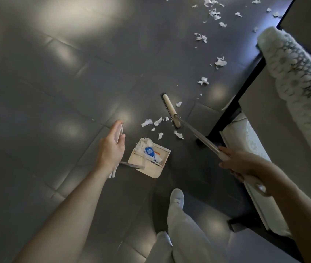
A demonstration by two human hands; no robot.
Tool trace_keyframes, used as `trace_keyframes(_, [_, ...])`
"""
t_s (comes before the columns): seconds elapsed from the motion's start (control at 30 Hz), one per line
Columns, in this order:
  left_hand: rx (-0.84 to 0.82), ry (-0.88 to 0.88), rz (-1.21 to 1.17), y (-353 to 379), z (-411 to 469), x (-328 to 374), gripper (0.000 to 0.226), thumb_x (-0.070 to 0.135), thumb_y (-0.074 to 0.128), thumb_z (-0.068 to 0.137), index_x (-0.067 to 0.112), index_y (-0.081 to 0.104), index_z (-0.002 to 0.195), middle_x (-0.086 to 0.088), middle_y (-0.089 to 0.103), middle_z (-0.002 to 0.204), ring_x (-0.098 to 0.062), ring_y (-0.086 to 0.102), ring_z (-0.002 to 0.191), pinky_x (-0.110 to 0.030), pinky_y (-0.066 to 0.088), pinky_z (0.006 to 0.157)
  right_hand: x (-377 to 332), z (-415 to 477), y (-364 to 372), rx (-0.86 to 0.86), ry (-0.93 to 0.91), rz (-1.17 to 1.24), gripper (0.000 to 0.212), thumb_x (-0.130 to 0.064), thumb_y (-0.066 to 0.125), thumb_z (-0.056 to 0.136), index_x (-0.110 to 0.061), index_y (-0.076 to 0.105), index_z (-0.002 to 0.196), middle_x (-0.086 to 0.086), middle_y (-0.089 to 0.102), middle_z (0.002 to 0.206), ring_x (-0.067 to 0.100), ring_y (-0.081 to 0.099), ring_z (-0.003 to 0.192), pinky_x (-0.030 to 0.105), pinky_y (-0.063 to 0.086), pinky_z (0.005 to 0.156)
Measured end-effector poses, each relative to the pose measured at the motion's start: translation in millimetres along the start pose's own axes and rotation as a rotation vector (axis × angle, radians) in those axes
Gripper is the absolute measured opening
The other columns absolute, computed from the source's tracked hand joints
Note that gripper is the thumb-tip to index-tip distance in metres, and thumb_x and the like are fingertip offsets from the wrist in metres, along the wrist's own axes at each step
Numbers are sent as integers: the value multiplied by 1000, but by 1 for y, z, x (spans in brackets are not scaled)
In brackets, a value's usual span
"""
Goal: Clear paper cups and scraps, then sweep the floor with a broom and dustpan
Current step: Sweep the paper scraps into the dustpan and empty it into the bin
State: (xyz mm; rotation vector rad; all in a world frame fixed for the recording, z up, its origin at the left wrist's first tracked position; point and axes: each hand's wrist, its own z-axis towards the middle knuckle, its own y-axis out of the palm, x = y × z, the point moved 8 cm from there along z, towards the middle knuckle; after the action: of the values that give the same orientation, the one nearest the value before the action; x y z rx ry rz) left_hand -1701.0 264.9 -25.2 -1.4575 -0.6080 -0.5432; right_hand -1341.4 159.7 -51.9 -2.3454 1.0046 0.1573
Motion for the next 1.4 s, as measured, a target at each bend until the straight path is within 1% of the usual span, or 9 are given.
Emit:
trace_keyframes(0.23, [10,-29,38,20,79,17,34,11,59,93,20,56,126,-9,67,90,-36,61,76,-20,29,59,-50,75,-58,54,-8,-196,58,-10,51,95,-20,30,148,5,50,77,15,47,57,22,38,45])
trace_keyframes(0.37, [55,-26,30,23,108,20,33,10,59,92,19,57,124,-4,69,97,-27,61,80,-10,30,61,-67,112,-59,27,-3,-318,67,-7,47,94,-19,19,153,15,48,133,19,49,78,20,38,52])
trace_keyframes(0.43, [57,-10,-14,27,116,25,35,6,59,91,15,58,124,-1,67,102,-20,58,85,-1,29,64,-70,117,-48,-34,-4,-318,70,-7,47,94,-22,14,154,16,39,143,26,55,90,28,45,57])
trace_keyframes(0.5, [60,26,-36,31,125,32,36,2,59,90,11,57,125,-5,67,112,-17,54,95,6,26,69,-71,113,-37,-101,-10,-345,74,-10,47,93,-28,10,154,13,44,138,19,55,75,25,45,53])
trace_keyframes(0.63, [36,29,-27,37,149,37,36,4,58,91,11,57,127,-10,67,116,-37,63,96,-7,29,69,-63,89,-18,-264,15,-305,77,-15,53,91,-41,13,151,-1,51,89,10,54,57,17,43,41])
trace_keyframes(0.93, [-118,100,10,30,148,31,33,12,54,96,17,51,129,-9,67,91,-34,64,76,-18,31,53,-57,21,7,-192,59,-42,69,-19,53,85,-64,25,130,-4,62,69,1,54,40,16,44,44])
trace_keyframes(1.03, [-167,142,-9,19,145,23,32,10,53,96,14,50,128,-2,59,86,-21,55,67,-8,37,50,-57,3,15,-113,88,-49,73,-19,54,89,-58,20,140,-4,62,72,-1,53,37,12,41,42])
trace_keyframes(1.13, [-225,175,-9,9,143,11,33,11,53,96,14,50,129,-9,66,105,-31,64,82,-9,33,61,-63,-7,17,-72,121,-11,72,-18,53,92,-49,18,146,0,60,74,0,52,37,15,42,42])
trace_keyframes(1.4, [-317,269,42,7,137,-1,41,15,54,96,20,49,136,-15,62,113,-14,50,85,-5,29,56,-89,21,29,31,220,-200,71,-17,46,91,-34,15,152,3,57,98,17,57,74,29,47,68])
